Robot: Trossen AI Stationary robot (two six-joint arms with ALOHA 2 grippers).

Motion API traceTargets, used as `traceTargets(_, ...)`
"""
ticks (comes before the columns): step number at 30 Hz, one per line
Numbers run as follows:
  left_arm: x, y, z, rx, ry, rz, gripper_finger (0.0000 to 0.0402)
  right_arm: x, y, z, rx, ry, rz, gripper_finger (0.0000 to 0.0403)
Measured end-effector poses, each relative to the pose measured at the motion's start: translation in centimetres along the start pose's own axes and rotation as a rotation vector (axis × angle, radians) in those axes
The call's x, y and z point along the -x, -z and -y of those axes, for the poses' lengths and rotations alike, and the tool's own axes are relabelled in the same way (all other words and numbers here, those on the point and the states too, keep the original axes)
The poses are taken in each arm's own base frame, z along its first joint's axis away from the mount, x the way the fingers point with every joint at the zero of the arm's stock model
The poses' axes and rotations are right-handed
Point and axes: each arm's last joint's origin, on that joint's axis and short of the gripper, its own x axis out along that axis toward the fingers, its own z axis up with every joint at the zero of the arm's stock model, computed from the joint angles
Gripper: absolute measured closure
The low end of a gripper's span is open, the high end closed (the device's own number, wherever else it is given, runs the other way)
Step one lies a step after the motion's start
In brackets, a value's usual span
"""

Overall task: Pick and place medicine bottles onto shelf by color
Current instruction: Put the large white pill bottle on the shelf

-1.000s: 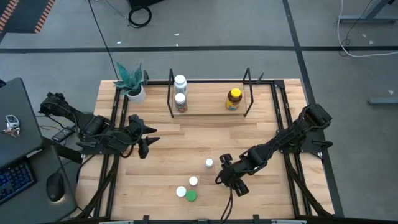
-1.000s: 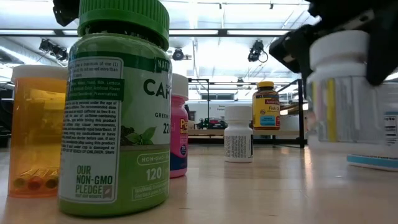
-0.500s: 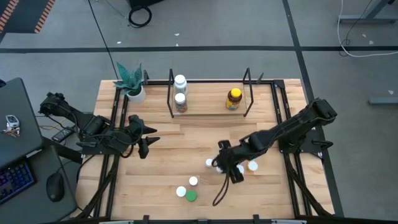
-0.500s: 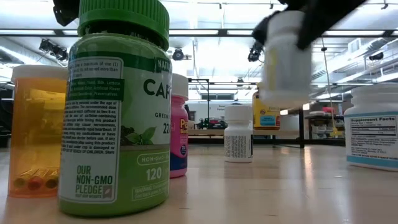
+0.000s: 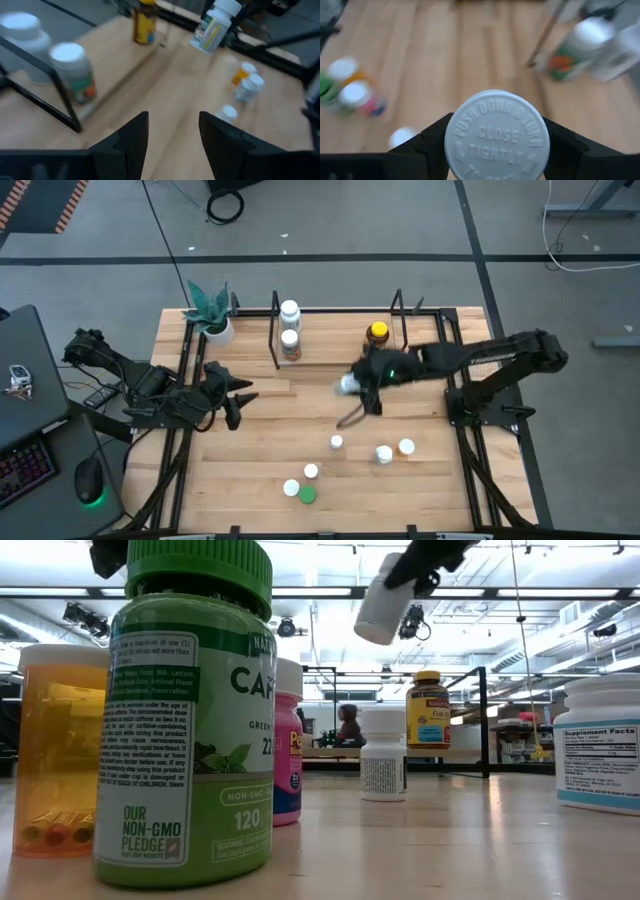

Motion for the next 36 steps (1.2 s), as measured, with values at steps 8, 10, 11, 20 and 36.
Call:
traceTargets(8, -0.4, -0.8, -0.7, 0.034, -0.158, 0.142, 0.0219, 1.7, -2.5, 6.5, -0.049, 0.181, 0.168, 0.0161)
traceTargets(10, -0.6, -1.0, -0.9, 0.042, -0.176, 0.146, 0.0219, 2.1, -3.2, 8.3, -0.066, 0.228, 0.16, 0.0161)
traceTargets(11, -0.7, -1.1, -1.0, 0.047, -0.185, 0.149, 0.0219, 2.3, -3.6, 9.1, -0.076, 0.251, 0.16, 0.0161)
traceTargets(20, -1.3, -1.6, -1.8, 0.071, -0.248, 0.162, 0.0225, 3.1, -4.1, 17.3, -0.194, 0.406, 0.1, 0.0161)
traceTargets(36, -1.4, -1.6, -2.0, 0.077, -0.247, 0.154, 0.0228, -1.1, 1.9, 26.8, -0.44, 0.432, -0.269, 0.0162)
